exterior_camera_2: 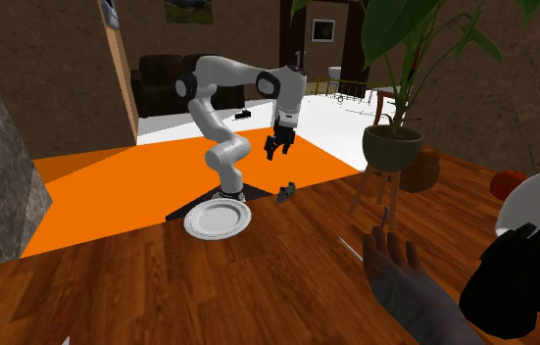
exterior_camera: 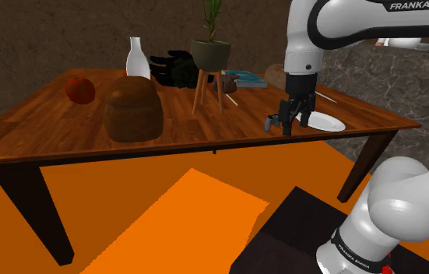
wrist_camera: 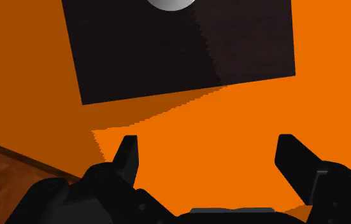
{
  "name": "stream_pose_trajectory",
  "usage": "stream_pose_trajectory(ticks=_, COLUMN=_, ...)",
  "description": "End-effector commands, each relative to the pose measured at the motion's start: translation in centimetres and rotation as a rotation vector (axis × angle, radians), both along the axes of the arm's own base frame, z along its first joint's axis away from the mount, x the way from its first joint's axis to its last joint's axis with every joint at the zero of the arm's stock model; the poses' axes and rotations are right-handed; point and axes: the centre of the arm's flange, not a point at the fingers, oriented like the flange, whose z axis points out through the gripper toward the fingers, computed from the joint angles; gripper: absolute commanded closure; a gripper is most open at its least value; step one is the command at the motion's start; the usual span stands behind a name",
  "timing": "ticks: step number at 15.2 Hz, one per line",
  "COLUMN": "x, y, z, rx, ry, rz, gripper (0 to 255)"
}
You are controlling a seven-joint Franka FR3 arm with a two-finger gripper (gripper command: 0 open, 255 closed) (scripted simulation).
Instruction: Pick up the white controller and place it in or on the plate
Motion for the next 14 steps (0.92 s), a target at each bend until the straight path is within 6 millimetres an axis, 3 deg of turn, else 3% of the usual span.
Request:
stream_pose_trajectory(ticks=1, x=0.0, y=0.0, z=0.0, rx=0.000, ry=0.000, rz=0.000, gripper=0)
stream_pose_trajectory(ticks=9, x=9.4, y=-4.7, z=0.2, rx=-0.095, ry=0.010, rz=-0.292, gripper=0)
stream_pose_trajectory(ticks=14, x=14.1, y=-8.6, z=0.5, rx=-0.151, ry=0.016, rz=-0.461, gripper=0)
